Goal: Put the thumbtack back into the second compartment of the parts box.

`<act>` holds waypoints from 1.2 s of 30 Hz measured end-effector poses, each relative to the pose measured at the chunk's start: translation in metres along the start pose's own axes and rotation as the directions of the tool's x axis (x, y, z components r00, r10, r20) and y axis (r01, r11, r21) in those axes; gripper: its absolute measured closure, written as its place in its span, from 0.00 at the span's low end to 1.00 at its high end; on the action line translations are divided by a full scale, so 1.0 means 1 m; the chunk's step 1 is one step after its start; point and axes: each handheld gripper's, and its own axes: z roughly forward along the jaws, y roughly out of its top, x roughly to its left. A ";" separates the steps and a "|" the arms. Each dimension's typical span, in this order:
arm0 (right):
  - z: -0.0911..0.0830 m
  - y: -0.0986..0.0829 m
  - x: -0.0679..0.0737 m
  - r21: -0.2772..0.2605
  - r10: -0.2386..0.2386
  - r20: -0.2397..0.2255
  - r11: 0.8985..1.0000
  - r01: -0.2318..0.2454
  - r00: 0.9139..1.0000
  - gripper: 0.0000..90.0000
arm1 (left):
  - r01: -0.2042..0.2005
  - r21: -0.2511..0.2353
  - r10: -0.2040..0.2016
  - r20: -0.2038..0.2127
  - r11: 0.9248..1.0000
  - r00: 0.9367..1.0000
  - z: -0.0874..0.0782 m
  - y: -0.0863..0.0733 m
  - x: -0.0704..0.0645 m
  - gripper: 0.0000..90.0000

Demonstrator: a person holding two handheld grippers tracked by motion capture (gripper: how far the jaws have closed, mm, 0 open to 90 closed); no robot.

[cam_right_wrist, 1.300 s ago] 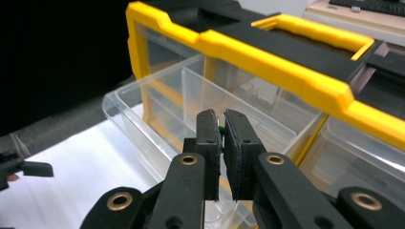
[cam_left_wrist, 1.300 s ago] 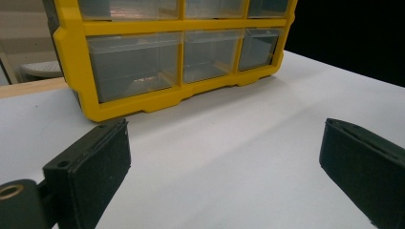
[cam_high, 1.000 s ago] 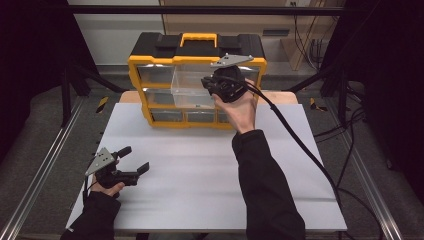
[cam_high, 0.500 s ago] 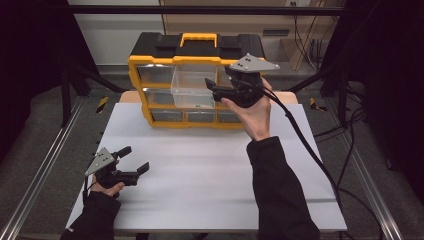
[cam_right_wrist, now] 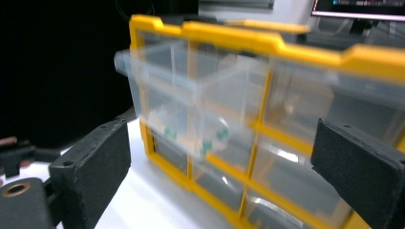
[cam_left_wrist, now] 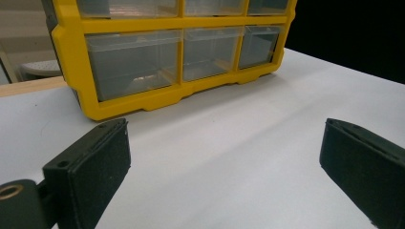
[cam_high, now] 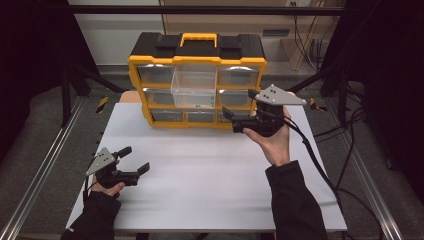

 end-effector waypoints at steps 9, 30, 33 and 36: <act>-0.017 -0.071 -0.017 0.066 0.068 0.008 0.995 -0.069 0.998 0.03 | -0.001 0.007 0.001 0.004 1.000 1.000 0.001 -0.001 -0.001 0.03; -0.056 -0.175 -0.044 0.134 0.127 0.022 0.983 -0.129 0.992 0.02 | -0.010 0.001 0.010 0.015 1.000 1.000 0.003 -0.003 -0.003 0.03; -0.060 -0.181 -0.046 0.123 0.130 0.014 0.984 -0.131 0.991 0.02 | -0.011 0.002 0.011 0.016 1.000 1.000 0.003 -0.003 -0.003 0.03; -0.061 -0.183 -0.047 0.126 0.137 0.010 0.983 -0.137 0.991 0.02 | -0.012 0.006 0.012 0.013 1.000 1.000 0.004 -0.003 -0.004 0.04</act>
